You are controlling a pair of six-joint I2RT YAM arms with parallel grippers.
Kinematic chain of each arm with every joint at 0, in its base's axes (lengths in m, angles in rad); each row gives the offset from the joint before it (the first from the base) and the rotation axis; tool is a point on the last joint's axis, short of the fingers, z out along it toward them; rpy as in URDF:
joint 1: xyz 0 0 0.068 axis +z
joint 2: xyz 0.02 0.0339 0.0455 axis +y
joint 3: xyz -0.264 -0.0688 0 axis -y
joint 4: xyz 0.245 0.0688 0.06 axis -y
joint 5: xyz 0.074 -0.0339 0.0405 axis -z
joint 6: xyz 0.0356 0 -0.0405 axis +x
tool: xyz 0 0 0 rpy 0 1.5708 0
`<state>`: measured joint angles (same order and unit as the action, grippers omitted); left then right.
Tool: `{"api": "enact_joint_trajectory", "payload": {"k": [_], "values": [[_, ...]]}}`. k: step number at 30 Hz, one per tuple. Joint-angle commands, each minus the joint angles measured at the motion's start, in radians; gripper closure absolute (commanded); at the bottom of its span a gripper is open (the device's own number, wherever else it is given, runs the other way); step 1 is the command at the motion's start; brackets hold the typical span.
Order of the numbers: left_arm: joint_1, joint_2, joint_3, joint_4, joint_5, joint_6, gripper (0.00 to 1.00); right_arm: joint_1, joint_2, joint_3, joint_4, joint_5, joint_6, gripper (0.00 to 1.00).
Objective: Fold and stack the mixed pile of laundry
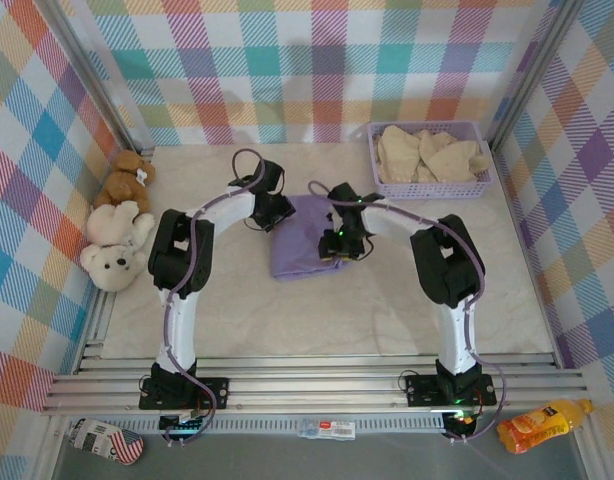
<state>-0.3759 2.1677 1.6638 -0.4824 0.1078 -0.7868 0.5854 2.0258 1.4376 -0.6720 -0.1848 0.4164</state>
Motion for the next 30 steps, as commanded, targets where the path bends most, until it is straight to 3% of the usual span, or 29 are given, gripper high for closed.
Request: {"api": "enact_joint_trajectory", "payload": {"k": [1, 4, 6, 8, 10, 14, 19, 23, 27, 28, 30], "values": [[0.013, 0.029, 0.116, -0.066, 0.041, 0.081, 0.45, 0.016, -0.076, -0.024, -0.016, -0.013, 0.080, 0.41], [0.026, -0.016, 0.176, -0.149, 0.033, 0.165, 0.35, -0.017, -0.101, 0.042, -0.077, 0.055, 0.069, 0.30], [0.040, -0.054, 0.180, -0.178, 0.028, 0.210, 0.30, -0.042, -0.095, 0.112, -0.103, 0.053, 0.055, 0.30], [0.058, -0.071, 0.182, -0.177, 0.054, 0.231, 0.31, -0.059, -0.074, 0.194, -0.114, 0.036, 0.051, 0.33], [0.075, -0.057, 0.189, -0.142, 0.121, 0.221, 0.48, -0.065, -0.038, 0.262, -0.097, 0.009, 0.061, 0.40], [0.077, 0.040, 0.221, -0.043, 0.279, 0.156, 1.00, -0.071, 0.093, 0.381, -0.044, -0.063, 0.133, 0.66], [0.075, 0.153, 0.239, -0.039, 0.270, 0.123, 1.00, -0.113, 0.189, 0.342, 0.101, -0.113, 0.298, 0.79], [0.085, 0.234, 0.321, -0.124, 0.213, 0.172, 0.99, -0.168, 0.211, 0.231, 0.190, -0.110, 0.373, 0.79], [0.087, 0.342, 0.508, -0.288, 0.143, 0.245, 0.96, -0.190, 0.245, 0.228, 0.176, -0.153, 0.337, 0.73], [0.089, 0.368, 0.576, -0.341, 0.129, 0.262, 0.93, -0.189, 0.241, 0.238, 0.168, -0.165, 0.315, 0.70], [0.089, 0.376, 0.654, -0.400, 0.112, 0.289, 0.77, -0.184, 0.218, 0.247, 0.151, -0.178, 0.265, 0.62]]}}
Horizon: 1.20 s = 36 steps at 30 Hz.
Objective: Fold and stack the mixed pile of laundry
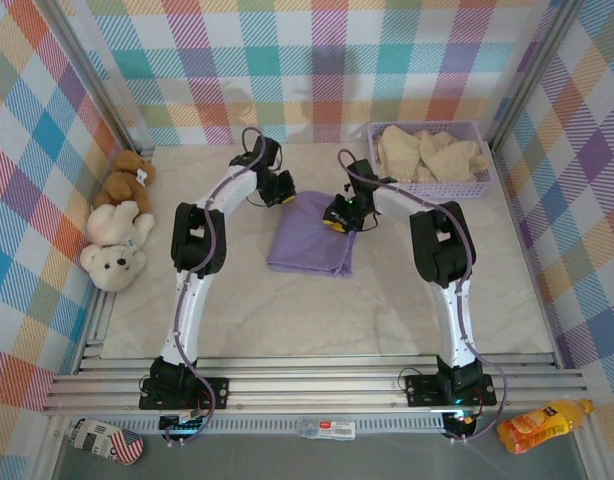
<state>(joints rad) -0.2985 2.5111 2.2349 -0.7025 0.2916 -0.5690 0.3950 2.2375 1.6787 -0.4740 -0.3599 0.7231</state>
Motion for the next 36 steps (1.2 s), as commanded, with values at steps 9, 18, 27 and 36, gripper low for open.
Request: {"api": "enact_joint_trajectory", "payload": {"k": [9, 18, 27, 36], "values": [[-0.068, -0.320, -0.226, -0.144, -0.099, 0.126, 0.13, 0.027, -0.234, -0.101, -0.188, 0.103, -0.214, 0.23], [-0.319, -0.290, -0.235, -0.219, -0.354, 0.092, 0.13, -0.080, -0.451, -0.184, -0.306, 0.378, -0.191, 0.01], [-0.351, -0.017, -0.105, -0.402, -0.556, 0.046, 0.10, -0.217, -0.551, -0.197, -0.304, 0.409, -0.197, 0.01], [-0.110, -0.193, -0.403, -0.286, -0.532, 0.240, 0.06, -0.281, -0.489, -0.099, -0.315, 0.472, -0.154, 0.01]]}}
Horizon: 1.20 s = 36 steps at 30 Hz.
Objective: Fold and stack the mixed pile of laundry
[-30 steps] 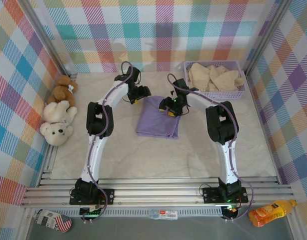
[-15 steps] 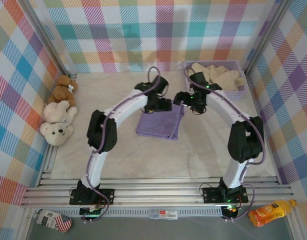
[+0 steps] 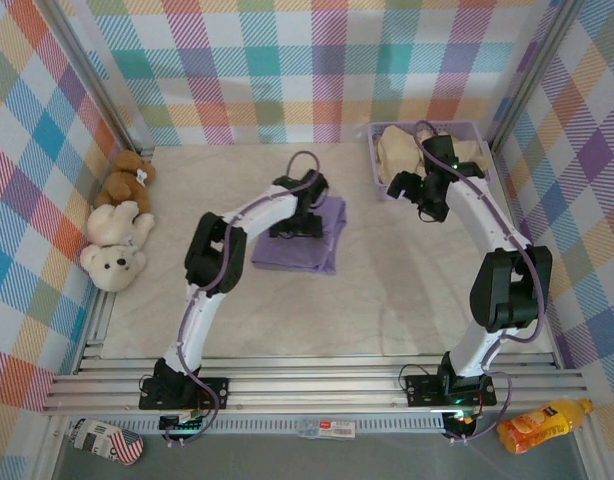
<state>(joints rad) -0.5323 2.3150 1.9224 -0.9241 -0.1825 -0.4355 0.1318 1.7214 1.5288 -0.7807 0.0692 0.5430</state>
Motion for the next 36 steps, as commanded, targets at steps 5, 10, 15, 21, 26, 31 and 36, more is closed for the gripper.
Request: {"api": "enact_joint_trajectory", "payload": {"k": [5, 10, 15, 21, 26, 31, 36], "values": [[0.338, -0.018, -0.075, -0.067, 0.020, 0.226, 0.06, -0.060, 0.145, 0.182, -0.018, 0.026, 0.070, 0.01], [0.492, 0.024, 0.019, -0.072, 0.073, 0.297, 0.07, -0.095, 0.330, 0.420, -0.090, 0.113, 0.100, 0.01], [0.511, 0.053, 0.123, -0.101, 0.153, 0.313, 0.07, -0.140, 0.525, 0.690, -0.129, 0.186, 0.087, 0.01], [0.491, -0.055, 0.171, -0.144, 0.260, 0.225, 0.00, -0.213, 0.811, 1.080, -0.224, 0.145, 0.164, 0.01], [0.486, -0.193, 0.108, -0.052, 0.376, 0.104, 0.00, -0.247, 0.888, 1.041, -0.024, -0.008, 0.233, 0.00], [0.467, -0.290, -0.028, 0.085, 0.443, 0.037, 0.00, -0.263, 0.961, 1.078, 0.064, -0.190, 0.272, 0.67], [0.460, -0.317, -0.105, 0.148, 0.463, -0.020, 0.00, -0.264, 0.898, 1.071, 0.157, -0.255, 0.250, 1.00]]}}
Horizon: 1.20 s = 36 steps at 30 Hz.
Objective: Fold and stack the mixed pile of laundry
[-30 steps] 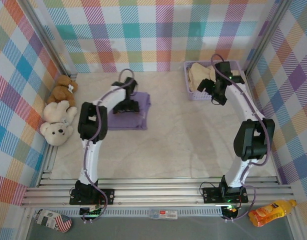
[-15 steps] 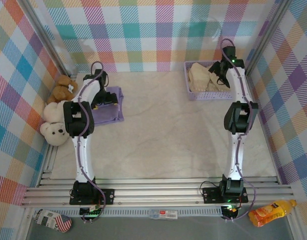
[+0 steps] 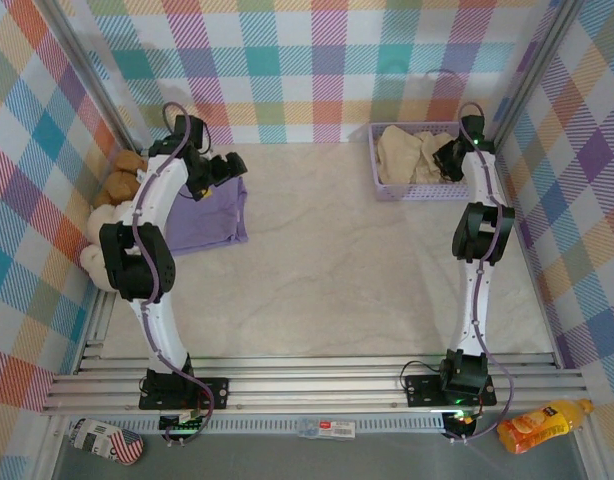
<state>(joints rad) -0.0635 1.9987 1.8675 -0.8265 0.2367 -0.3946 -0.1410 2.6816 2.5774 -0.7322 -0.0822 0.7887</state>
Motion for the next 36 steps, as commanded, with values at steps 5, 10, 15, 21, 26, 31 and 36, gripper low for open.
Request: {"api": "enact_joint_trajectory", "payload": {"k": [5, 10, 15, 21, 26, 31, 36], "values": [[-0.009, -0.021, -0.094, 0.120, 0.079, -0.107, 0.00, 0.001, -0.214, 0.024, 0.249, -0.188, 0.010, 1.00], [-0.010, -0.029, -0.126, 0.198, 0.140, -0.151, 0.00, 0.005, -0.372, -0.022, 0.453, -0.366, 0.121, 1.00], [-0.022, -0.049, -0.160, 0.249, 0.169, -0.161, 0.00, 0.033, -0.556, -0.102, 0.557, -0.470, 0.146, 1.00], [-0.045, -0.088, -0.212, 0.274, 0.162, -0.177, 0.00, 0.089, -0.791, -0.209, 0.448, -0.542, 0.066, 1.00], [-0.064, -0.098, -0.225, 0.290, 0.194, -0.192, 0.00, 0.169, -1.022, -0.483, 0.320, -0.568, 0.005, 1.00], [-0.095, -0.142, -0.256, 0.296, 0.182, -0.189, 0.00, 0.196, -1.227, -0.860, 0.275, -0.599, -0.032, 0.95], [-0.162, -0.221, -0.293, 0.236, 0.114, -0.120, 0.00, 0.195, -1.280, -1.141, -0.041, -0.276, -0.232, 0.57]]}}
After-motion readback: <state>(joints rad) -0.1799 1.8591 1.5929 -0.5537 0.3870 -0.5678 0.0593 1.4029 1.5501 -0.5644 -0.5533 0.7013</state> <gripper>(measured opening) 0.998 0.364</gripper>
